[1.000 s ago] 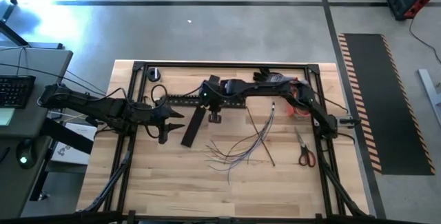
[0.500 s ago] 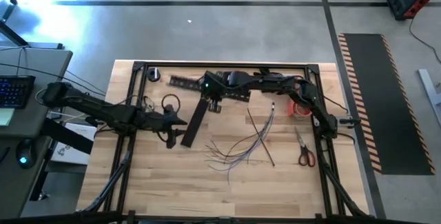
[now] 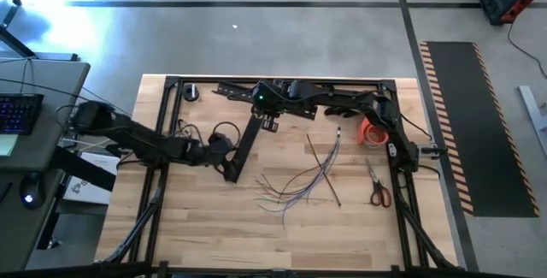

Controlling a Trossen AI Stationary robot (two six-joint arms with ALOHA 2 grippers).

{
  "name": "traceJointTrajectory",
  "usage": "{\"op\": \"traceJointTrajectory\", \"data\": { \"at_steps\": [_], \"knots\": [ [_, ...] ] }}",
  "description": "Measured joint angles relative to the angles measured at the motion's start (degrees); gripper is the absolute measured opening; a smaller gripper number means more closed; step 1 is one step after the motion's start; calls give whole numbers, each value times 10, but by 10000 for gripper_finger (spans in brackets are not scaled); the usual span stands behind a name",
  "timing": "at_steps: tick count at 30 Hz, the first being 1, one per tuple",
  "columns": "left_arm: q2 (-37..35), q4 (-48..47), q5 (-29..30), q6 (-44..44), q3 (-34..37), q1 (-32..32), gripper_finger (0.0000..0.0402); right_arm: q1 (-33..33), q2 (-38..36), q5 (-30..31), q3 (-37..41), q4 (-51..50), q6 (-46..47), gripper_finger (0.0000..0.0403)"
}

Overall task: Ziptie cables
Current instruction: Move the black cable duct to the top left of the table

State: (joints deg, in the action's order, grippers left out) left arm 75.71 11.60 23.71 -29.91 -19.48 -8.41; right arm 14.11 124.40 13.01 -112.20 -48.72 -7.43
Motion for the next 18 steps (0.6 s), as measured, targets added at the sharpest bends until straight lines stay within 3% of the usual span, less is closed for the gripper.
{"op": "traceJointTrajectory", "data": {
  "at_steps": [4, 11, 18],
  "knots": [
    [57, 9, 39, -12, -3, 9, 290, -3, 0, -1, 0, -2, -2, 0],
    [134, 98, 30, -56, -14, -2, 298, -4, 0, -23, 0, -3, -11, 0],
    [142, 126, 99, -150, -20, -30, 298, -4, 0, -27, 0, -6, -38, 0]
  ]
}}
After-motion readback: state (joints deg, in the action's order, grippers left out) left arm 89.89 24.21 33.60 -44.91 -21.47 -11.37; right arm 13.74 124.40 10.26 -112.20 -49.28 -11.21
